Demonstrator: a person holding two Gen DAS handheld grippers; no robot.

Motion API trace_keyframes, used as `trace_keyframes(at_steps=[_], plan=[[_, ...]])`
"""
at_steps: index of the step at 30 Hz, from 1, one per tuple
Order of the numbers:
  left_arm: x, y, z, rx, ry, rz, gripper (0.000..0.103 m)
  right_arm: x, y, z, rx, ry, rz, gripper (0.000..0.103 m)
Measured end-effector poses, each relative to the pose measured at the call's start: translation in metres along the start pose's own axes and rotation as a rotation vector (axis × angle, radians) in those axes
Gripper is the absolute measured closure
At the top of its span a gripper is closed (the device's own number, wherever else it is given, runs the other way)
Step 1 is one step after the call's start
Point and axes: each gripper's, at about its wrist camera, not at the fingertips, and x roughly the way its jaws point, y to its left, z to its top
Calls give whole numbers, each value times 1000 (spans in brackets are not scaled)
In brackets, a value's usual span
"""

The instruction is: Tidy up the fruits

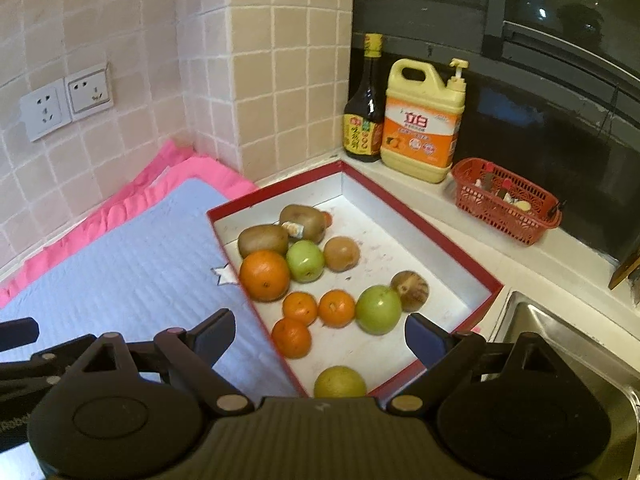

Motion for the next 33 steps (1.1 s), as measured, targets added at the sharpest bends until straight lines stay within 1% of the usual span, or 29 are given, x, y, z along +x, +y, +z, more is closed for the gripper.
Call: trace_keyframes(at_steps=[3, 8, 16, 21, 30, 33], plan=[[-1, 3, -5, -4, 9, 11, 23, -1, 7, -3, -18, 6, 7, 10], [-7, 7, -11, 15, -7, 36, 23, -2, 15, -4, -32, 4, 19, 10], [-10, 17, -16, -6, -3, 50, 23, 0, 30, -7, -75, 14, 33, 10], [-11, 20, -17, -14, -3, 80, 23, 1, 34, -6, -84, 16, 47, 10], [-10, 23, -16, -30, -2, 96, 22, 4, 35, -4, -92, 19, 54, 10], [-8, 21, -15, -27, -4, 101, 22, 7, 33, -2, -80, 30, 74, 10]])
